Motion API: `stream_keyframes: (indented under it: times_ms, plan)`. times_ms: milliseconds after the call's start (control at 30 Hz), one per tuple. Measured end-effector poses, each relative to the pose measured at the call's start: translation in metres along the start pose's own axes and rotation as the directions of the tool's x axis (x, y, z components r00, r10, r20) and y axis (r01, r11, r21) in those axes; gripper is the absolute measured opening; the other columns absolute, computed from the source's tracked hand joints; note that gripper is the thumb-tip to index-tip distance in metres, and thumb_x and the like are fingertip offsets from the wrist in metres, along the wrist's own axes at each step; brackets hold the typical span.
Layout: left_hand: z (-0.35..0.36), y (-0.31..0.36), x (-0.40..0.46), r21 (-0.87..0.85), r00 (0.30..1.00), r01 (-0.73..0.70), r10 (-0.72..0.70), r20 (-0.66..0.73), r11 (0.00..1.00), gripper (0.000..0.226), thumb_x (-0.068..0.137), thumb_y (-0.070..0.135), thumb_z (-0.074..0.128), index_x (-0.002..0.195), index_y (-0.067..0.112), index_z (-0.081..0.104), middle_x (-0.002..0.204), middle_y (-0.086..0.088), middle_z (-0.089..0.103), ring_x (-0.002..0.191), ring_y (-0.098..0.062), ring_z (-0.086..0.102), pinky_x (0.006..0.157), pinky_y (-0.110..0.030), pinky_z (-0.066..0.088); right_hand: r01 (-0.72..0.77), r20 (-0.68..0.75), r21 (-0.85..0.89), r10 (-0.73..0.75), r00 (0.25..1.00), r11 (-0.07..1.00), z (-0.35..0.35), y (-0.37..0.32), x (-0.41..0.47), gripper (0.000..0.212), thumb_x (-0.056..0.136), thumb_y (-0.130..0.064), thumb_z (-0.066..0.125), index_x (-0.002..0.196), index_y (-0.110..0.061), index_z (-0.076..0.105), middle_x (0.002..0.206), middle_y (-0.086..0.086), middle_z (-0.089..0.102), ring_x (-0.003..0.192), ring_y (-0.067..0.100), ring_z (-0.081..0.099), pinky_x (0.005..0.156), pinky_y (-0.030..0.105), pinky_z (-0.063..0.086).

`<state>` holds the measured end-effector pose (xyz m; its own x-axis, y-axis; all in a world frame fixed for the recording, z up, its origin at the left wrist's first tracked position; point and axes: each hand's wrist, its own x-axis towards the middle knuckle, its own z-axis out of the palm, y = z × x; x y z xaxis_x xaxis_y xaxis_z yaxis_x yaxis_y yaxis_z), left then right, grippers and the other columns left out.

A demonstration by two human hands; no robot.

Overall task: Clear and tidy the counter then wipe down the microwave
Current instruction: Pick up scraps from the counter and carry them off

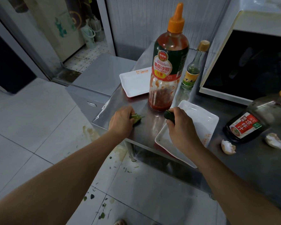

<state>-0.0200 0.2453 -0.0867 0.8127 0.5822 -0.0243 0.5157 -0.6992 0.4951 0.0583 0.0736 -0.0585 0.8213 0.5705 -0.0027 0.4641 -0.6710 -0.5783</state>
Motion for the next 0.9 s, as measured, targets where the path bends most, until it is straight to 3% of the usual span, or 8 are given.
stream_keyframes:
  times_ms: [433,633,900]
  plan:
    - [0.004,-0.001,0.000,-0.038,1.000,0.010,-0.009,0.012,0.999,0.015,0.088,0.024,0.062,0.098,0.013,0.057,0.093,0.002,0.053,0.088,-0.018,0.054,0.071,-0.028,0.042,0.023,-0.003,0.013,-0.023,1.000,1.000,0.005,0.002,0.004,0.033,0.094,-0.018,0.053,0.126,-0.013,0.045,0.129,0.004,0.055,0.118,0.017,0.053,0.100,0.024,0.040]
    - [0.008,0.002,0.000,0.009,0.999,0.037,-0.037,0.025,0.999,0.041,0.082,0.031,0.069,0.117,0.016,0.052,0.116,-0.003,0.056,0.104,-0.020,0.054,0.084,-0.032,0.046,0.033,-0.008,0.006,-0.033,0.999,0.999,0.005,0.002,0.006,0.034,0.094,-0.019,0.053,0.126,-0.014,0.045,0.129,0.004,0.054,0.119,0.017,0.052,0.101,0.024,0.039]
    - [0.014,0.008,0.004,0.069,0.998,0.019,-0.022,0.052,0.997,0.035,0.083,0.032,0.067,0.112,0.018,0.053,0.118,-0.004,0.051,0.107,-0.020,0.050,0.080,-0.028,0.040,0.042,0.002,0.003,-0.042,0.999,0.999,0.005,0.003,0.007,0.034,0.094,-0.020,0.052,0.127,-0.015,0.044,0.130,0.003,0.054,0.120,0.016,0.051,0.099,0.022,0.039]
